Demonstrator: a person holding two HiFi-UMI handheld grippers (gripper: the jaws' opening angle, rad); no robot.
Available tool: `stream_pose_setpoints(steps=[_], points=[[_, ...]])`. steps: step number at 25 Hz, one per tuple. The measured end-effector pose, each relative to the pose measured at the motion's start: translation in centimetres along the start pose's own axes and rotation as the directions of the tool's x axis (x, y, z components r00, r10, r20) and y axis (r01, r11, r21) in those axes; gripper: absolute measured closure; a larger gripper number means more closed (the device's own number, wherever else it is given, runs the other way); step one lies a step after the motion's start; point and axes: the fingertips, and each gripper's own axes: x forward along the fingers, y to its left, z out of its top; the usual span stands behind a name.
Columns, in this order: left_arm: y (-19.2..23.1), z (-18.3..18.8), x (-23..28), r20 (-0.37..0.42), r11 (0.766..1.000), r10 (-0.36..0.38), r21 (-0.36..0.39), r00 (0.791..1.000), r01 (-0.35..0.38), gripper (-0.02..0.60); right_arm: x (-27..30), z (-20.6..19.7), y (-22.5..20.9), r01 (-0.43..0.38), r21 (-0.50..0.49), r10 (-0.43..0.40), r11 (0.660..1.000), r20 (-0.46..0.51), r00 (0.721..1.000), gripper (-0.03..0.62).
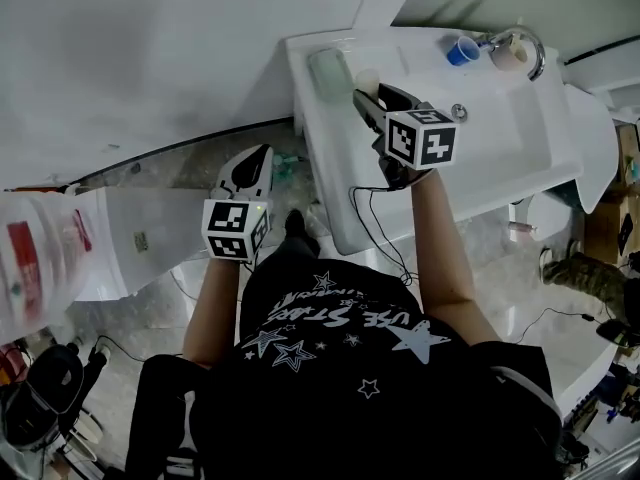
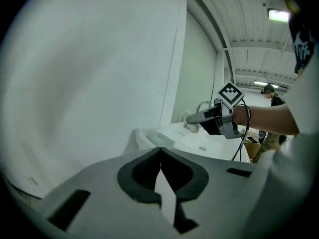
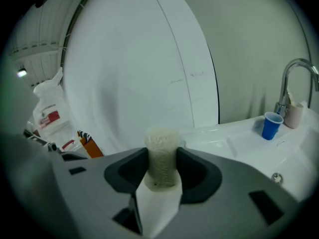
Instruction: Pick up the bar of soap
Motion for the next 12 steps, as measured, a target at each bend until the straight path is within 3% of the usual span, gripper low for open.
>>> stream_pose_setpoints(steps=[12], points=[[-7.9, -0.5, -3.4, 0.037, 0.998, 0.025, 0.050, 0.999, -0.027, 0.572, -9.8, -4.6, 0.3, -0.034, -0.031, 0.035, 0.999, 0.060, 0.998, 0.410]])
